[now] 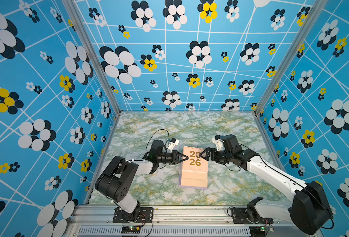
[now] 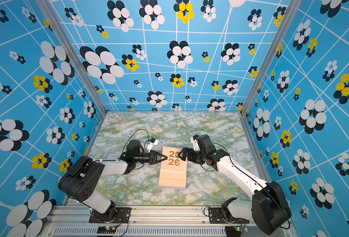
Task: Stack the calendars
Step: Place the calendar at the calendar.
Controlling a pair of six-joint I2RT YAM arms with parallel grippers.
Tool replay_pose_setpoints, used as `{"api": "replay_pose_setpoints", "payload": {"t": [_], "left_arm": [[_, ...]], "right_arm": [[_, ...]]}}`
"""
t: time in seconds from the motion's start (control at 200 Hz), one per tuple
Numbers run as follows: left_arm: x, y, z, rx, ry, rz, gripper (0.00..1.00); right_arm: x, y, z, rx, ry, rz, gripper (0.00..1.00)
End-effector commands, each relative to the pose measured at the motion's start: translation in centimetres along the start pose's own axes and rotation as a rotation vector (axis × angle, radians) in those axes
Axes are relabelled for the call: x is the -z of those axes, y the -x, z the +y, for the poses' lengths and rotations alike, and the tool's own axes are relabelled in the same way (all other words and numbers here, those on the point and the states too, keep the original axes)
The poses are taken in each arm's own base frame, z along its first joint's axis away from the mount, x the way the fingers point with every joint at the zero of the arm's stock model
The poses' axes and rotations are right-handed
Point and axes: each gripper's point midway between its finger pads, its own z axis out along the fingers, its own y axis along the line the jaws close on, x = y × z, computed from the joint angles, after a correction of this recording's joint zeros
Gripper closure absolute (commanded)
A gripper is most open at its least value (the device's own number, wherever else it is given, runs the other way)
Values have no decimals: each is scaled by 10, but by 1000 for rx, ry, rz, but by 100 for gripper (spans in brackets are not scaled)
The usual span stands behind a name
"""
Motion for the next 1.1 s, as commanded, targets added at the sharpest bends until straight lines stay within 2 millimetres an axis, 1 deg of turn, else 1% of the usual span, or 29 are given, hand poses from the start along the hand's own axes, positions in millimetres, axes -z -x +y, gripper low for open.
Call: {"api": "replay_pose_setpoints", "payload": {"t": [0.0, 0.13, 0.27, 0.435, 0.71, 0.88, 1.094], "left_arm": [[0, -6, -2, -37, -19, 20, 100], [-1, -8, 5, -20, -6, 22, 100], [-2, -12, 16, 2, 30, 31, 100], [-1, -11, 24, 15, 78, 37, 100], [-2, -6, 26, 19, 91, 14, 100], [-5, -1, 27, 33, 74, 4, 100], [-8, 5, 21, 26, 48, 0, 100]], "right_arm": [[-7, -3, -4, -12, -27, 2, 1], [-12, -7, -6, -15, -43, 13, 1], [-14, -9, -4, -17, -44, 14, 1], [-18, -11, -5, -25, -48, 17, 1], [-25, -15, -4, -25, -47, 32, 1], [-26, -15, -5, -26, -52, 33, 1], [-27, -17, -6, -28, -52, 34, 1]]}}
